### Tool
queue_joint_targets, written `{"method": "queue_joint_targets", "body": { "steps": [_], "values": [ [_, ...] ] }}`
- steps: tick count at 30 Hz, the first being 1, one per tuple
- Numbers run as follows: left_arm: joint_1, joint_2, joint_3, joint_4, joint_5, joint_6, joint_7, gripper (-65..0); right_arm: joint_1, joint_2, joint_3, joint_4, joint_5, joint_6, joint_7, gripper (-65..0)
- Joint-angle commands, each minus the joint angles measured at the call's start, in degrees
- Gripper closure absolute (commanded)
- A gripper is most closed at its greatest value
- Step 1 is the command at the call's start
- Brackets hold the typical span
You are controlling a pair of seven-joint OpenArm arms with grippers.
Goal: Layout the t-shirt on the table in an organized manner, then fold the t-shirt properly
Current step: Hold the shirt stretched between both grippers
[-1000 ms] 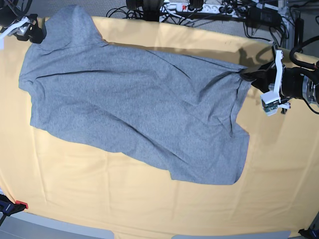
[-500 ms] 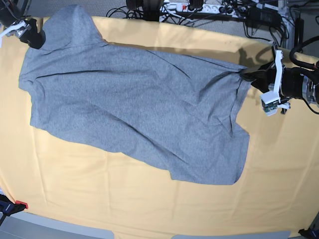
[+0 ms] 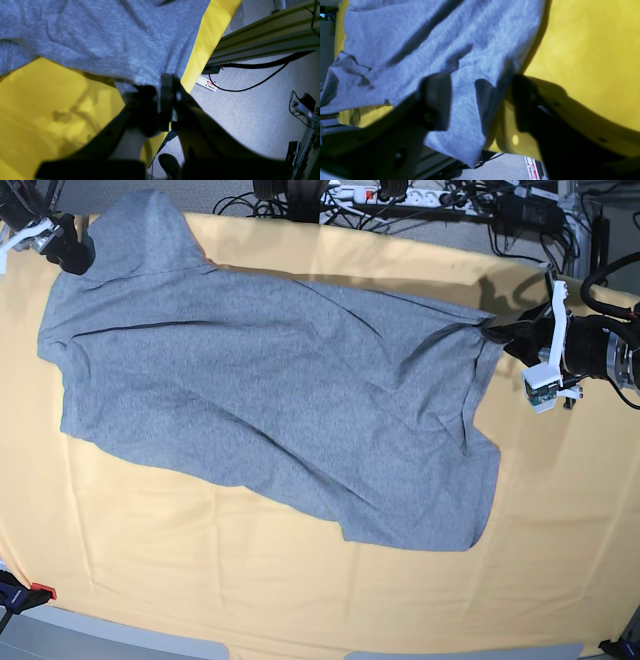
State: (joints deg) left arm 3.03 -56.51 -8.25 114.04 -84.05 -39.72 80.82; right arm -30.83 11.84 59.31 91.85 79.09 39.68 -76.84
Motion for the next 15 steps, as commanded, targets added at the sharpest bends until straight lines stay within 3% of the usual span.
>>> {"method": "queue_joint_targets", "body": {
  "steps": [1, 5, 10, 14, 15],
  "values": [
    [-0.68, -1.40, -0.79, 0.66, -0.95, -0.28, -0.82, 0.0, 0.00, 0.90, 0.24, 0.59, 2.14, 0.32, 0.39, -32.8],
    [-0.66, -1.40, -0.79, 0.66, -0.95, -0.28, -0.82, 0.0, 1.36, 0.90, 0.24, 0.59, 2.10, 0.32, -0.37, -24.4],
    [-0.66, -1.40, -0.79, 0.66, -0.95, -0.28, -0.82, 0.0, 2.45, 0.92, 0.24, 0.59, 1.88, 0.32, -0.37, -19.5],
    [-0.68, -1.40, -0.79, 0.66, -0.95, -0.28, -0.82, 0.0, 2.43, 0.92, 0.24, 0.59, 1.88, 0.32, -0.66, 0.0],
    [-0.68, -1.40, -0.79, 0.66, -0.95, -0.28, -0.82, 0.0, 2.45, 0.92, 0.24, 0.59, 1.88, 0.32, -1.09, 0.0]
  ]
}}
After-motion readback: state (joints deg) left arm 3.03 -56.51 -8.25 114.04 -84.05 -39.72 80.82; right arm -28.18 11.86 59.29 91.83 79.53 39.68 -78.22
